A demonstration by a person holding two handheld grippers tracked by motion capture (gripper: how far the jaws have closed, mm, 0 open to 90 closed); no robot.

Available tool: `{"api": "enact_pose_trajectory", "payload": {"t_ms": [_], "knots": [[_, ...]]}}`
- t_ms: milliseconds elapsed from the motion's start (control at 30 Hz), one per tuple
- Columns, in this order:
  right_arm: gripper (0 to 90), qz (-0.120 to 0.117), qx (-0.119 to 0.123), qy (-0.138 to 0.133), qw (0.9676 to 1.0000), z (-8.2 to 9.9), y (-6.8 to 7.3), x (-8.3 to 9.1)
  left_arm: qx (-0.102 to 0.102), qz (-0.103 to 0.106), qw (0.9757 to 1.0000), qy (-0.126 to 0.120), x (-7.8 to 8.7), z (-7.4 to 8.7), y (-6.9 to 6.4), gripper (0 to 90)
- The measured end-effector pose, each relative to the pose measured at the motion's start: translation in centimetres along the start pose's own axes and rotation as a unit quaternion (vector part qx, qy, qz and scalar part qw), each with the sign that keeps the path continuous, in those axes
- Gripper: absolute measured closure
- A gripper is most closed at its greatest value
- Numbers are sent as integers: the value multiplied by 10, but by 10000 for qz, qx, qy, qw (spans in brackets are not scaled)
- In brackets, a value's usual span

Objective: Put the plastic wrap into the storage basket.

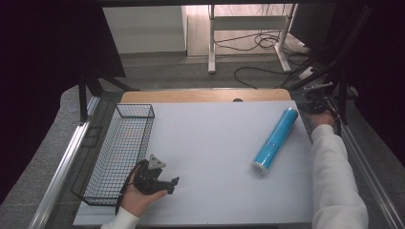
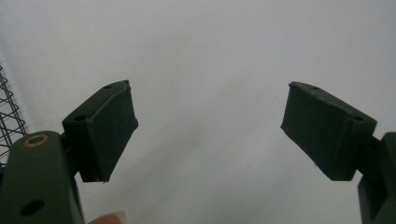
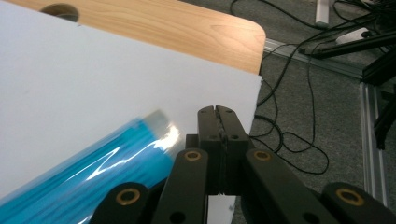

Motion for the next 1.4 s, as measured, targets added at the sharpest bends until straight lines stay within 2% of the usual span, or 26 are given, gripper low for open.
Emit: {"api": "enact_pose_trajectory", "payload": {"t_ms": [167, 367, 433, 533, 667, 867, 1067, 1133, 1200, 1267, 1300, 1333, 1367, 1400], "knots": [[890, -64, -28, 40, 10000, -3, -7, -12, 15, -12, 10000, 3, 0, 0, 2, 172], [891, -130, 249, 301, 9992, -2, -5, -21, 64, -13, 10000, -42, 1, 0, 5, 171], [892, -237, 321, 379, 9985, 0, -3, -23, 69, -5, 10000, -42, 2, 0, 5, 172], [893, -105, 341, 350, 9987, 2, -1, -23, 43, 8, 10000, -24, 1, 0, 4, 172], [894, -12, 344, 464, 9983, 4, -1, -19, 22, 26, 10000, 1, 0, -1, 4, 172], [895, 20, 282, 481, 9984, 9, 2, -10, 9, 55, 10000, 14, -1, -1, 5, 172], [895, 79, 480, 581, 9971, 13, 16, 0, -41, 91, 9999, 34, -1, -3, 2, 172], [895, 2, 503, 584, 9970, 14, 18, 5, -51, 110, 9999, 23, -2, -3, 2, 172], [895, 20, 595, 594, 9965, 15, 22, 11, -50, 122, 9999, 10, -1, -3, 1, 171], [895, -155, 670, 619, 9957, 15, 25, 17, -57, 126, 9999, 7, -1, -3, 2, 171], [895, -418, 657, 595, 9952, 14, 27, 19, -63, 120, 9999, 14, -1, -3, 2, 171], [895, -518, 690, 575, 9946, 14, 32, 20, -58, 106, 9999, 19, -2, -3, 3, 171], [895, -385, 881, 604, 9935, 13, 38, 20, -52, 95, 9999, 37, -2, -2, 3, 171], [895, -246, 954, 574, 9935, 11, 40, 20, -30, 77, 10000, 49, -3, -2, 4, 171]]}}
Point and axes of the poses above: each handheld gripper's, and its own axes: x roughly backward along the jaws, z roughly out of its underside, y roughly to its left, the point moved 1 cm from there along -x, roughly forward along the jaws, and after that the axes turned 5 degrees about x, right-handed, at the moved point
